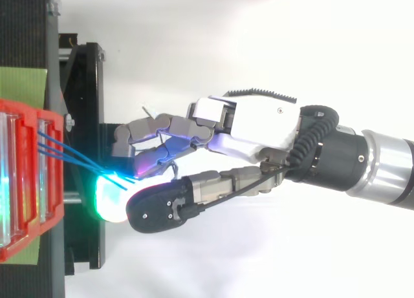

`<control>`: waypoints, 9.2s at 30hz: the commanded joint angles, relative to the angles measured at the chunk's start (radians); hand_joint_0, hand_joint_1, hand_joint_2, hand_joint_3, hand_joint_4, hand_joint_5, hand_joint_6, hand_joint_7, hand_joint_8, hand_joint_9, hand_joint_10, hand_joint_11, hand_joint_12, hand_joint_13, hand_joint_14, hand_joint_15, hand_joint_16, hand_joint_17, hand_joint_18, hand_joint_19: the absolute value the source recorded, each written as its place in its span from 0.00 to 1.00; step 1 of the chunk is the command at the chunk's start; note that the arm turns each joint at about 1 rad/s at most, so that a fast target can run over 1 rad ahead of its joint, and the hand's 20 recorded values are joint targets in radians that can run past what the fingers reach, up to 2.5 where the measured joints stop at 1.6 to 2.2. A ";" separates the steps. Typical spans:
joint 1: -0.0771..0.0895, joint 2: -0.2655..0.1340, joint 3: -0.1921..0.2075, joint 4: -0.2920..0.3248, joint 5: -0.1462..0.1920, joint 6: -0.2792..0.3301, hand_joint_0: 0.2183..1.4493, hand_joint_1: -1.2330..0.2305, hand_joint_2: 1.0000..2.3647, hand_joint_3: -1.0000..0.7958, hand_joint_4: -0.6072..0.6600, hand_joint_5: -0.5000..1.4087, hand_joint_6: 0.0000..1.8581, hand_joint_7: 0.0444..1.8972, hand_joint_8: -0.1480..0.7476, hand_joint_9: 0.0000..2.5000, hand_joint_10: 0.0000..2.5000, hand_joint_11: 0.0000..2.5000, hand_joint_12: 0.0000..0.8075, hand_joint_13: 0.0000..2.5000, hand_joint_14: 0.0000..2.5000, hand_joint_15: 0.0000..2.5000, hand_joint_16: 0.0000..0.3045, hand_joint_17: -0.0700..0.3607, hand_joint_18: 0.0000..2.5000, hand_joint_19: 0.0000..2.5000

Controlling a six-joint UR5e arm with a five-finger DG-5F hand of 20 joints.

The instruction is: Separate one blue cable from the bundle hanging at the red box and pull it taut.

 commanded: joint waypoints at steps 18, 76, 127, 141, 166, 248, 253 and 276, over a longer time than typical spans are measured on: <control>-0.021 0.001 0.000 -0.018 0.000 -0.053 0.30 0.59 0.00 0.28 0.62 0.18 0.39 0.52 0.51 0.32 0.01 0.18 0.41 0.25 0.00 0.12 0.16 0.41 0.27 0.21; -0.006 -0.038 0.031 0.029 0.003 -0.124 0.29 0.57 0.00 0.28 0.61 0.16 0.46 0.48 0.53 0.36 0.01 0.26 0.42 0.28 0.01 0.13 0.16 0.41 0.28 0.22; -0.060 -0.038 0.031 0.018 -0.039 -0.135 0.32 0.40 0.02 0.46 0.59 0.16 0.49 0.54 0.53 0.39 0.01 0.33 0.42 0.29 0.01 0.16 0.15 0.40 0.28 0.22; -0.077 -0.039 0.029 0.023 -0.046 -0.165 0.30 0.37 0.00 0.28 0.60 0.16 0.50 0.50 0.51 0.38 0.01 0.33 0.42 0.28 0.01 0.15 0.15 0.41 0.28 0.22; -0.081 -0.038 0.031 0.025 -0.048 -0.165 0.32 0.35 0.02 0.50 0.54 0.17 0.50 0.56 0.52 0.40 0.01 0.34 0.42 0.29 0.01 0.16 0.16 0.41 0.29 0.23; -0.098 0.028 0.031 -0.219 -0.122 -0.125 0.32 0.53 0.00 0.28 0.58 0.17 0.48 0.52 0.49 0.40 0.01 0.34 0.39 0.27 0.01 0.15 0.15 0.40 0.28 0.24; -0.098 0.051 0.031 -0.261 -0.119 -0.131 0.33 0.46 0.00 0.29 0.59 0.16 0.49 0.51 0.50 0.39 0.01 0.34 0.40 0.27 0.01 0.16 0.15 0.40 0.28 0.24; -0.086 0.067 0.037 -0.270 -0.096 -0.147 0.30 0.42 0.00 0.28 0.60 0.15 0.49 0.49 0.53 0.42 0.01 0.39 0.43 0.30 0.01 0.17 0.16 0.41 0.29 0.23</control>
